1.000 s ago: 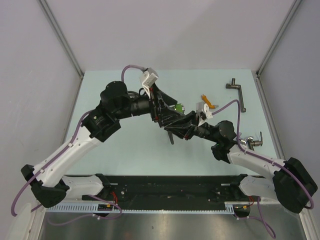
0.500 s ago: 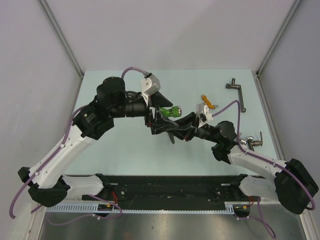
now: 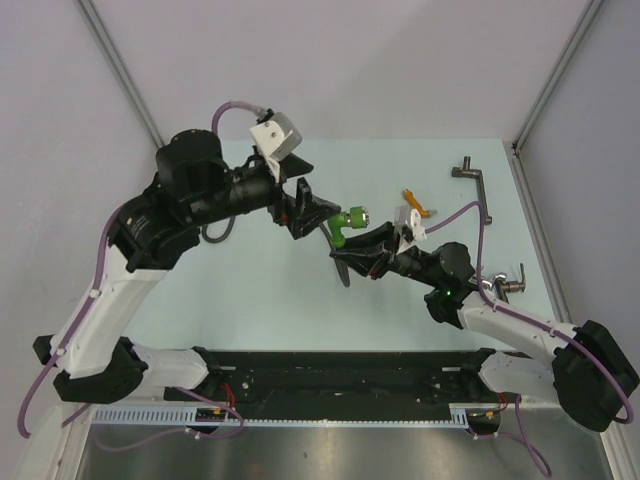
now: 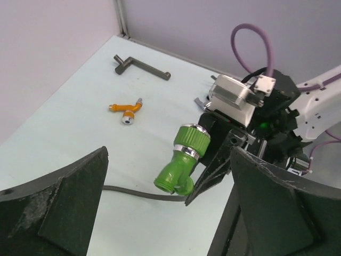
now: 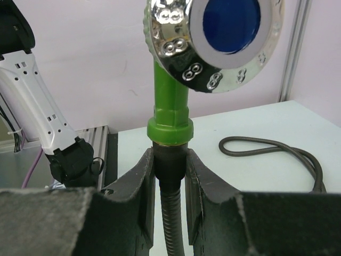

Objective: Install the water faucets

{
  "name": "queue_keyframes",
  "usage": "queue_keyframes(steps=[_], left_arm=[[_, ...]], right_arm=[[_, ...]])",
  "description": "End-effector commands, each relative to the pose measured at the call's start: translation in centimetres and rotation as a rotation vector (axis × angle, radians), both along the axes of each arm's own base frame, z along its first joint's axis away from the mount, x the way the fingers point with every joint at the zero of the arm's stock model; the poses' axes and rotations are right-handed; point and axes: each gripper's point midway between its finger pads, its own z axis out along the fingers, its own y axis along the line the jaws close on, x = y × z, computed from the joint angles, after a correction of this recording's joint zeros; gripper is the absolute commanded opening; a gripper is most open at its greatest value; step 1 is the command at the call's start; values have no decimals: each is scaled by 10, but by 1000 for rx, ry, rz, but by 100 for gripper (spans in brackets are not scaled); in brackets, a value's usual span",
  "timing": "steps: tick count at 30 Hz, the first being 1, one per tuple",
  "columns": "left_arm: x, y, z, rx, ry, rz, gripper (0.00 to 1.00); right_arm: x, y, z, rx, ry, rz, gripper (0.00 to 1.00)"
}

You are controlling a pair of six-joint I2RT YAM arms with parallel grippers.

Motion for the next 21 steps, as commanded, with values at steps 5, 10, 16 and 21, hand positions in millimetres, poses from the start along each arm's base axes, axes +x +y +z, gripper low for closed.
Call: queue_keyframes(steps=[5,10,16,21], left_arm=[[7,-24,-30,186,-6,-40,100],[4,-42,-43,246,-33,-106,100],[-3,-56,-70,350,-64,-150,99],[-20,-62,-80,406,-118,-206,96]], right_arm=[[1,0,29,35,-97,-51,0],[2,5,24,18,-93,-40,0],[2,11,20,-1,-91,-28,0],[4,11,18,-11,-87,-30,0]])
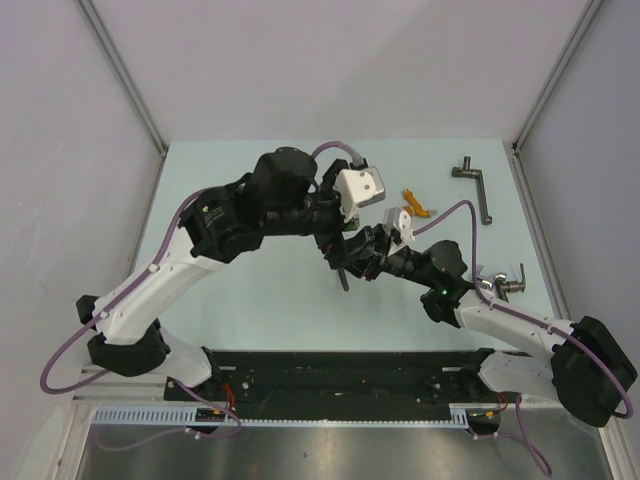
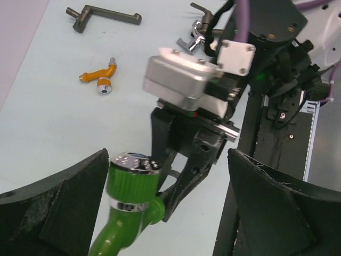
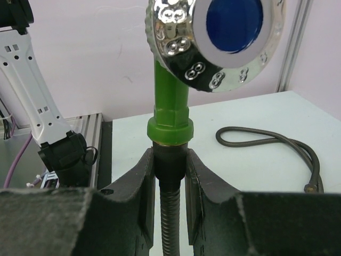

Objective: Install the water faucets

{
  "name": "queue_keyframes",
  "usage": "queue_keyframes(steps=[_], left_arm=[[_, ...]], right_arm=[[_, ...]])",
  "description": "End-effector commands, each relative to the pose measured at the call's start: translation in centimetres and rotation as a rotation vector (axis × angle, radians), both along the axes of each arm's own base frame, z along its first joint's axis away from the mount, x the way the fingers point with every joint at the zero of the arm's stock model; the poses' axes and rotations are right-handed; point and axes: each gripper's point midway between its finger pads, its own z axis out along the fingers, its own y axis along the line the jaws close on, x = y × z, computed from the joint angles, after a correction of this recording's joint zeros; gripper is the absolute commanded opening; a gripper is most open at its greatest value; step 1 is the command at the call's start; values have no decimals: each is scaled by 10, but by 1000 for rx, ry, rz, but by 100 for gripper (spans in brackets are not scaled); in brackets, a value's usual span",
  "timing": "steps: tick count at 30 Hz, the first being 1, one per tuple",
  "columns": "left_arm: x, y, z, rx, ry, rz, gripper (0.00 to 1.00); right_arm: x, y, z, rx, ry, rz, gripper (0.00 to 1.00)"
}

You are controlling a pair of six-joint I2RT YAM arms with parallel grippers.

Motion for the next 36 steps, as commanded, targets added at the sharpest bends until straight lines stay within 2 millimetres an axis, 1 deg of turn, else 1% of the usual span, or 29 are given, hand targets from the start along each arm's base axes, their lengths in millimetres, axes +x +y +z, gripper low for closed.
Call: queue_keyframes(steps=[1,5,6,9,14,15,17,18,20,21,23,24,26,27,29,30,31,32,33,34,35,36], left_arm=[[-13,-1,-4,69,-122,-89,95],[-20,3,-11,109,-145,-93,91],[-22,5,-10,111,-153,-95,90],[-34,8,-14,125,-156,-126,88],[-35,20,-18,141,-154,-91,86],[-36,22,-23,149,-144,-85,85],[-38,26,-22,139,-140,-82,85],[-38,29,-28,147,-129,-71,85],[-37,34,-27,133,-135,-40,85],[-30,39,-37,158,-132,11,86],[-26,46,-38,154,-136,58,86],[-21,51,-48,172,-126,107,87],[-18,55,-46,149,-121,152,88],[-18,56,-48,138,-100,177,89],[-14,59,-42,89,-98,230,90],[-13,60,-45,86,-93,245,90],[-8,61,-42,63,-102,274,92],[-4,66,-39,36,-95,308,93],[-1,68,-43,32,-88,329,93],[3,71,-35,-11,-91,353,93],[9,75,-38,-29,-71,392,93],[11,77,-35,-53,-69,406,93]], right_arm=[[2,1,30,51,-74,-12,0],[2,0,31,58,-62,1,0],[3,-1,30,57,-61,2,0],[3,-3,31,67,-42,15,0],[5,-8,32,83,-21,22,0],[4,-9,34,89,-22,23,0],[6,-13,35,100,-14,19,0],[5,-15,37,108,-16,17,0],[6,-18,39,117,-15,16,0],[4,-19,40,120,-20,16,0],[4,-20,41,124,-21,17,0],[2,-21,43,128,-25,20,0],[1,-21,44,129,-27,23,0],[0,-21,44,131,-28,25,0],[-1,-22,46,135,-32,27,0],[-3,-22,46,136,-32,31,0],[-3,-22,46,137,-34,33,0],[-4,-23,48,141,-40,33,0],[-5,-23,48,140,-40,36,0],[-5,-23,48,143,-41,37,0],[-6,-23,48,142,-42,38,0],[-6,-23,48,143,-43,40,0]])
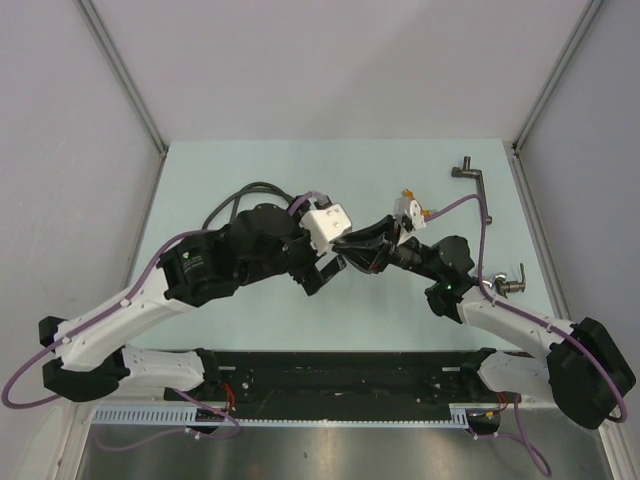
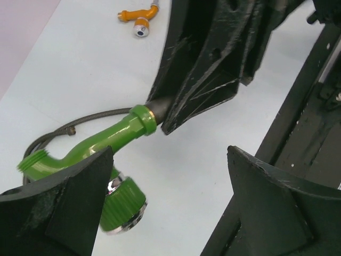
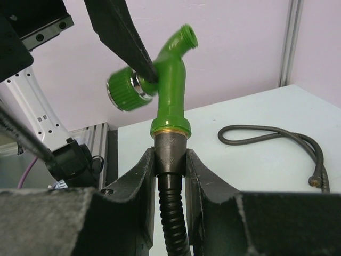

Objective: Install the water faucets

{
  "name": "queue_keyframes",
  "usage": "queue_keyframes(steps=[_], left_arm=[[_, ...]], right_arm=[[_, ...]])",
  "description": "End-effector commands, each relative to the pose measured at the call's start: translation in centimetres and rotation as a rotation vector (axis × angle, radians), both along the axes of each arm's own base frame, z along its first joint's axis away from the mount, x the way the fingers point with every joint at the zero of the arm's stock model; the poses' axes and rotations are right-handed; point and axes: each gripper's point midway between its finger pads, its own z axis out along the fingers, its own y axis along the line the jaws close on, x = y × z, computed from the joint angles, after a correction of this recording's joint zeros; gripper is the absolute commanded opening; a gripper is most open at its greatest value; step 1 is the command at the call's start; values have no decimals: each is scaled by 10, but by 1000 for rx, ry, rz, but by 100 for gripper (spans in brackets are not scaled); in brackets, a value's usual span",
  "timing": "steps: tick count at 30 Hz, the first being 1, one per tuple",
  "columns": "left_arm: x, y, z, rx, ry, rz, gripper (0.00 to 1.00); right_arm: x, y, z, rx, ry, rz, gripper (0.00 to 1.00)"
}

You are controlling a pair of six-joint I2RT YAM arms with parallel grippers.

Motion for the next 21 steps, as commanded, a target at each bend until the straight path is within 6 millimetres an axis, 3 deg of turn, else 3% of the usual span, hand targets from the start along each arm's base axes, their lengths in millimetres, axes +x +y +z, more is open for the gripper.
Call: queue_keyframes(steps=[1,2,3,5,6,7,8,11,13,17,21], left_arm=[[25,18,33,-213,-31,183,94],[21,22,44,-272,-39,175,94],[19,21,42,-298,-35,166,95],[9,25,72,-443,-64,133,96],[6,26,71,-481,-46,138,97],[4,28,84,-549,-59,140,98],[-2,40,96,-625,-52,153,99],[-3,60,102,-747,-35,233,100],[1,70,94,-780,-24,296,100],[8,67,68,-797,38,363,100],[14,64,55,-831,69,402,100]], right_arm=[[-16,-10,44,110,-127,15,0],[-16,-10,44,111,-126,15,0],[-15,-10,44,111,-124,12,0],[-14,-10,44,113,-123,6,0],[-13,-10,43,112,-121,2,0],[-13,-10,43,112,-122,0,0],[-12,-10,42,113,-119,-5,0],[-11,-11,43,120,-118,-12,0],[-11,-12,43,125,-118,-16,0],[-12,-12,43,132,-117,-18,0],[-12,-14,45,148,-121,-29,0]])
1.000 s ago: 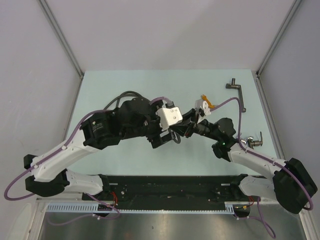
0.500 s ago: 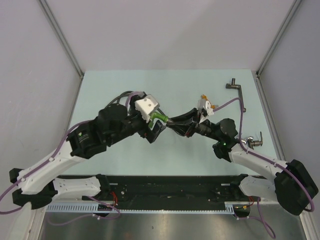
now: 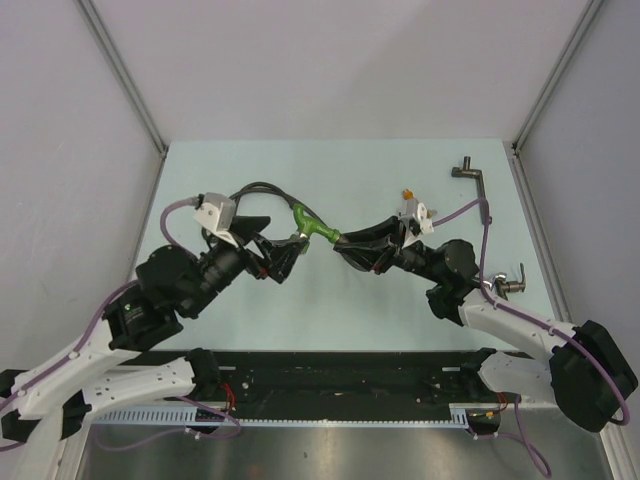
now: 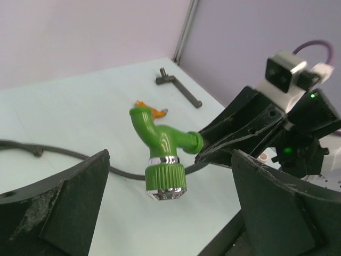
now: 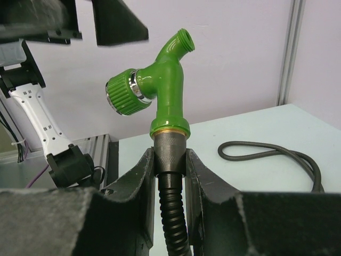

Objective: Install the water faucets

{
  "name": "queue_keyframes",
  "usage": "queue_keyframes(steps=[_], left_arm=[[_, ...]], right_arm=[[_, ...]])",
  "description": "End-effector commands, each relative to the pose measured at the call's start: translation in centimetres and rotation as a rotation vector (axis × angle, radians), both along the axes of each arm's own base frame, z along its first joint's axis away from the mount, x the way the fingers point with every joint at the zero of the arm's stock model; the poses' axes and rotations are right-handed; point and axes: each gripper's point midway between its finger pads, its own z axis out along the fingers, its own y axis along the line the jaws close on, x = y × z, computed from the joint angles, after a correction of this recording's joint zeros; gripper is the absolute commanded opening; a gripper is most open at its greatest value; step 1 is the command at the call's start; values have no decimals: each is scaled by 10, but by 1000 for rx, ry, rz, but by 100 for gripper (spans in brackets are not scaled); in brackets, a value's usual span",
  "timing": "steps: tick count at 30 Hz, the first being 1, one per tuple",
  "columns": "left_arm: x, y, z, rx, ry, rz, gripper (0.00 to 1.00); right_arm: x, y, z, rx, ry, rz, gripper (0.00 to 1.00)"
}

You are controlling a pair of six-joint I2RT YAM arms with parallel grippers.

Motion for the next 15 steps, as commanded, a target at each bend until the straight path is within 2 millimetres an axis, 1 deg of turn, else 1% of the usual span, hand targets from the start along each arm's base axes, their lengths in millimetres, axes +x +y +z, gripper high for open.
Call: queue_keyframes(steps=[1,3,4,5,7,8,9,10,12,13,14,15], left_arm=[[15,-9,-23,-89,93,62,100],[16,-13,-25,-126,102,50,100],[15,-19,-34,-134,124,27,100],[15,-22,-32,-158,121,13,100],[13,-31,-37,-161,124,-25,99],[12,-34,-33,-187,111,-39,98],[12,-36,-32,-195,107,-48,97],[12,-39,-36,-195,112,-56,96],[14,-40,-35,-217,116,-52,92],[15,-40,-41,-209,127,-48,90],[14,-39,-32,-250,107,-52,86],[14,-38,-29,-271,103,-53,84]], right_arm=[[-8,-10,30,97,-76,-24,0],[-8,-10,31,101,-79,-31,0],[-9,-10,32,103,-83,-30,0],[-9,-10,30,101,-81,-32,0],[-9,-10,31,102,-84,-37,0],[-10,-9,31,102,-85,-35,0],[-10,-9,31,102,-87,-36,0],[-10,-8,31,102,-89,-35,0],[-11,-8,31,102,-90,-34,0],[-11,-8,31,103,-90,-34,0],[-11,-8,30,102,-89,-32,0],[-12,-7,31,103,-90,-31,0]])
